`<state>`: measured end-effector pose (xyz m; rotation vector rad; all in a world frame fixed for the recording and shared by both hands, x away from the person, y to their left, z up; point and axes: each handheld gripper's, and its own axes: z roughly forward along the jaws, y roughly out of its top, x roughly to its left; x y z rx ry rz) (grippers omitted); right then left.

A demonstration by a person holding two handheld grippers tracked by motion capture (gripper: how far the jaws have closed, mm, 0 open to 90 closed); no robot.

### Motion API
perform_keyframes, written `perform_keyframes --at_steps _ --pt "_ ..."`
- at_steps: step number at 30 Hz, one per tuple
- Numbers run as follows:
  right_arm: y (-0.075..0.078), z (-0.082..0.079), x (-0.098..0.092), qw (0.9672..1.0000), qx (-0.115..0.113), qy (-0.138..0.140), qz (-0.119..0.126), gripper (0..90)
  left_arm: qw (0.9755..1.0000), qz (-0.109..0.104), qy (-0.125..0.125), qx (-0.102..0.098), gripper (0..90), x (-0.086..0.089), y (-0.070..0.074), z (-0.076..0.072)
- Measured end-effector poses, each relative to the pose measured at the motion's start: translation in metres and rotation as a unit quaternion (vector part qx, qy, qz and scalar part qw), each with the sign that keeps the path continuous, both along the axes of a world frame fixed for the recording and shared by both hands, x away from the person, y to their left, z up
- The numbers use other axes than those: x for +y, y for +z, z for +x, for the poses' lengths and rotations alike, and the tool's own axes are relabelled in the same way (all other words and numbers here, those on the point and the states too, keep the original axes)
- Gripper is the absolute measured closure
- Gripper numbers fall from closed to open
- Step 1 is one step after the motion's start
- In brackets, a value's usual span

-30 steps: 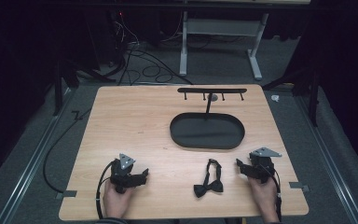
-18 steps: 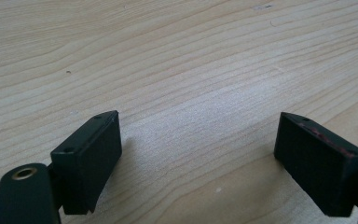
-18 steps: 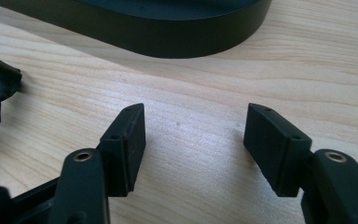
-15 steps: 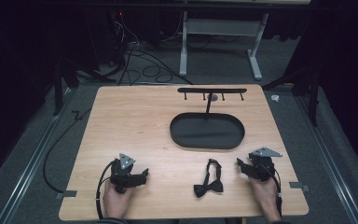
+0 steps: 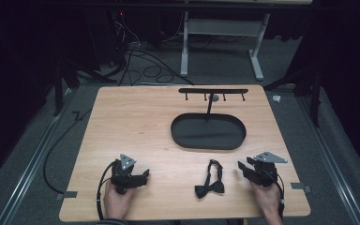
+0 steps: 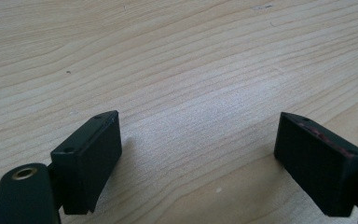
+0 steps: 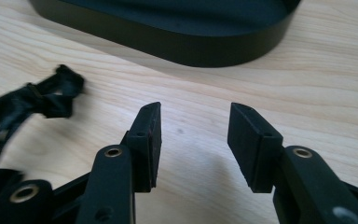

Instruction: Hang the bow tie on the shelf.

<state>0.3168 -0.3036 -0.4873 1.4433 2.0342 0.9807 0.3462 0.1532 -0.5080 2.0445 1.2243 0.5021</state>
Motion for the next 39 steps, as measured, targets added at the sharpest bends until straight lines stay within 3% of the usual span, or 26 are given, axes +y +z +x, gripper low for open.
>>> perform_keyframes --at_steps 16,27,39 --pt "0.013 0.004 0.03 0.998 0.009 0.058 0.023 58.3 1.0 0.0 0.0 0.0 15.3 0.0 0.0 0.0" --pt "0.015 0.008 0.042 0.9966 0.017 0.073 0.035 58.6 1.0 0.0 0.0 0.0 15.3 0.0 0.0 0.0" --pt "0.014 0.01 0.054 0.9951 0.028 0.09 0.032 58.5 1.0 0.0 0.0 0.0 15.3 0.0 0.0 0.0"
